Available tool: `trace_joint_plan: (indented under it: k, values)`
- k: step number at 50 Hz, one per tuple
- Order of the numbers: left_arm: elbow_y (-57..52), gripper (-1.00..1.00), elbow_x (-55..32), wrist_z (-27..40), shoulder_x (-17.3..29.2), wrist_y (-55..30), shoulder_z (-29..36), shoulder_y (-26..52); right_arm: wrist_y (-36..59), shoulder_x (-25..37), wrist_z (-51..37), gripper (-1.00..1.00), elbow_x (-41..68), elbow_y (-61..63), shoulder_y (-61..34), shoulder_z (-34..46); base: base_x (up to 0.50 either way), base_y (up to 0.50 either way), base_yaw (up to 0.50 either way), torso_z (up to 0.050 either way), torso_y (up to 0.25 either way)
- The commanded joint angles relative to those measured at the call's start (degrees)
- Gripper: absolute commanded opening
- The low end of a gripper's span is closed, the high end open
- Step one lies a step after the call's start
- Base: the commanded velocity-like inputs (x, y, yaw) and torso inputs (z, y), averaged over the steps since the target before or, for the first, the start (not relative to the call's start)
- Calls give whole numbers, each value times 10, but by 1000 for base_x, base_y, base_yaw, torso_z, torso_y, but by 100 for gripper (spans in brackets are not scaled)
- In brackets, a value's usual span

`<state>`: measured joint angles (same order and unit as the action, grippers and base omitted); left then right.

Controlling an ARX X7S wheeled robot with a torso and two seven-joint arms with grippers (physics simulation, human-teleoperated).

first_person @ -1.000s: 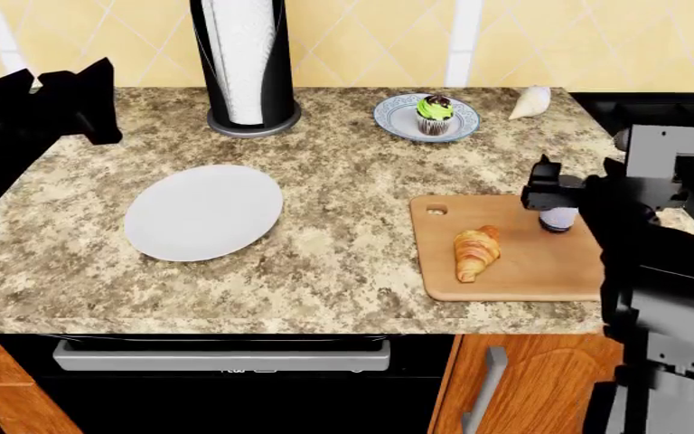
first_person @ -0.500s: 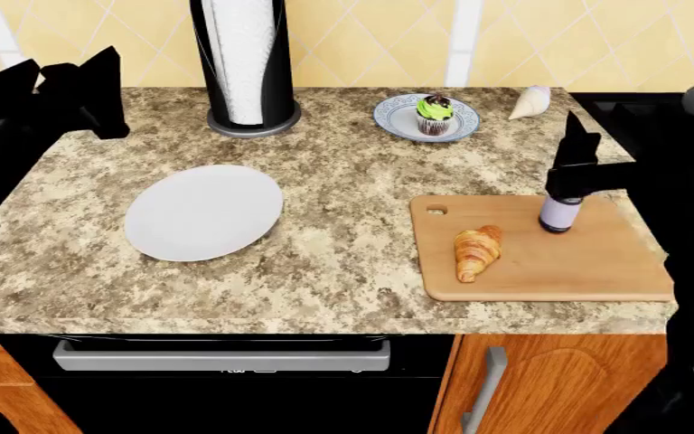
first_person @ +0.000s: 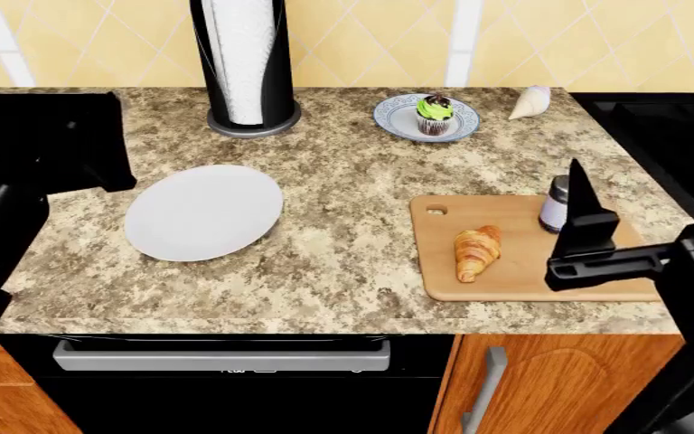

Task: From the different types of pastries on the counter, select a croissant and place it on the cutting board. Then retrieve a jar of jam from the cabinet and place it alongside the croissant on the cutting board.

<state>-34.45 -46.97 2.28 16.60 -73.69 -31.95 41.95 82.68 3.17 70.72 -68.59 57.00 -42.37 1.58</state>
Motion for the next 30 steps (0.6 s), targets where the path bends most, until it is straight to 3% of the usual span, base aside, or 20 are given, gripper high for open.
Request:
trace_joint_plan:
  k: [1,30]
  values:
    - [-35,100,-30,20,-12,-26,-32,-23,73,-7,172,100,-270,30,-11,85,0,0,0,0,0]
    - [-38,100,-50,32,-6,-25,-31,-26,73,-12,185,100,-283,30,-7,78,0,0,0,0,0]
